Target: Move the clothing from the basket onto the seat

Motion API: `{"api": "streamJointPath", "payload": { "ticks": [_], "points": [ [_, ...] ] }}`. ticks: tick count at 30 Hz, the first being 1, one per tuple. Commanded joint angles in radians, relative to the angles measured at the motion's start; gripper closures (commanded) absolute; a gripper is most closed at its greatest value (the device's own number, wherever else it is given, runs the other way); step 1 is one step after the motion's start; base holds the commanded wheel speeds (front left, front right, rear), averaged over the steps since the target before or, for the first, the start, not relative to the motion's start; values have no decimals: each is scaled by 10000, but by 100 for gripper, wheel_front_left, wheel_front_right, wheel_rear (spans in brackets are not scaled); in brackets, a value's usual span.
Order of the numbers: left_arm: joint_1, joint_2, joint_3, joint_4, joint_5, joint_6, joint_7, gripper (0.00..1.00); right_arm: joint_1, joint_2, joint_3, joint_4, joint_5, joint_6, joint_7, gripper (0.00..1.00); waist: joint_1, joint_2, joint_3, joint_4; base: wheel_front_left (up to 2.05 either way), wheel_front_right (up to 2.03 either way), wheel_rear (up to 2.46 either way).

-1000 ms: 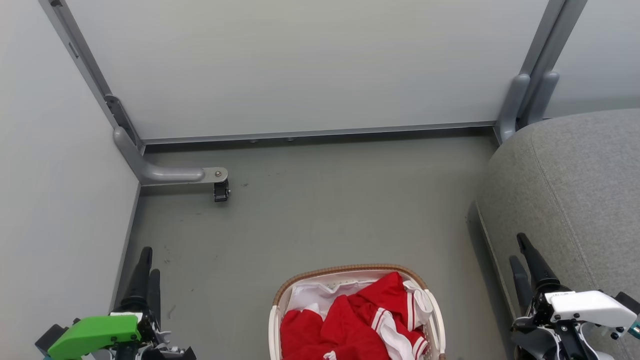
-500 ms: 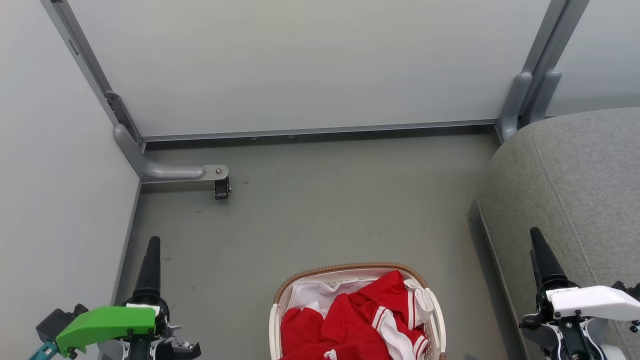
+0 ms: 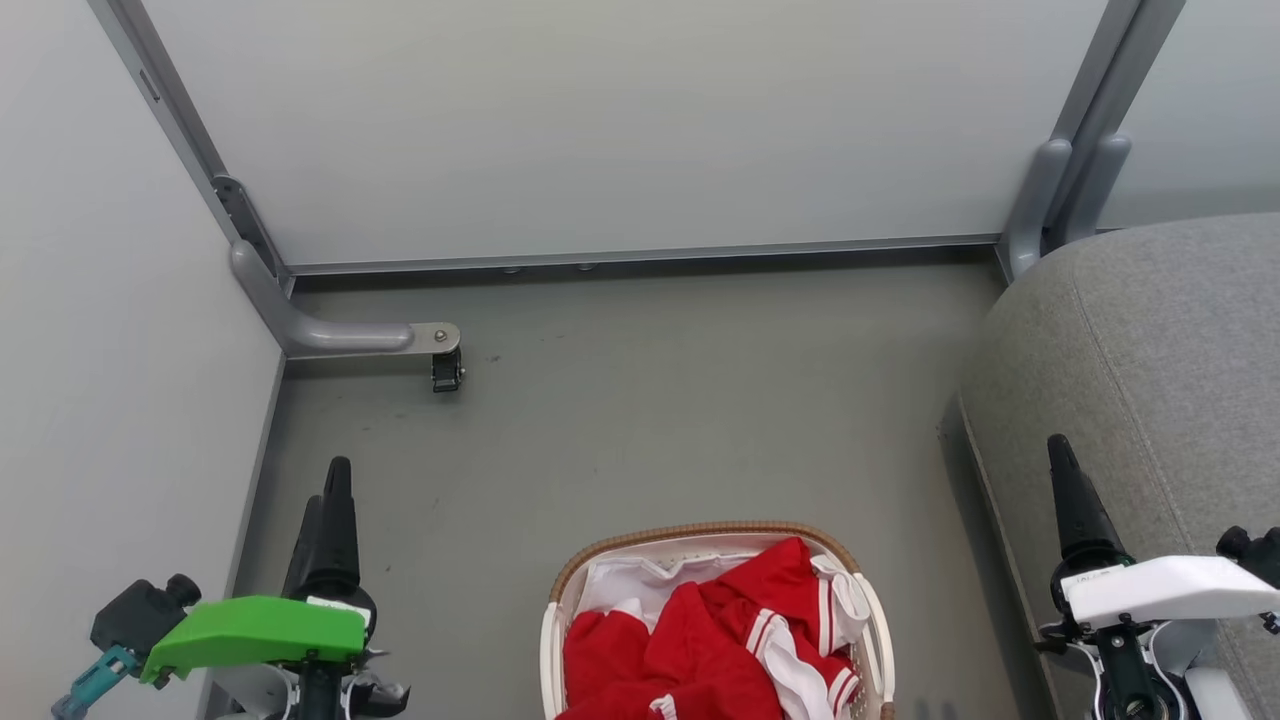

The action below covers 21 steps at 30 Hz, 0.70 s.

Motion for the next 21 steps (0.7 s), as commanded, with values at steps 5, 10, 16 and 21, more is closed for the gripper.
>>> {"api": "streamJointPath", "payload": {
  "ticks": [5,10,16,21],
  "points": [
    [-91,74,-88,-110,997,-21,-245,0,-43,-87,63,-133,-1082,5,-254,0,0,29,26,20,0,0,0],
    [17,81,-150,-23,1829,-23,-407,0,0,-95,122,-54,-1890,5,-417,0,0,33,35,28,0,0,0],
    [108,89,-275,58,2896,-26,-594,0,94,-104,248,6,-2823,5,-609,0,0,37,35,38,0,0,0],
    [205,93,-477,174,3994,-25,-745,0,163,-112,366,205,-3522,5,-754,0,0,40,19,38,0,0,0]
  ]
}}
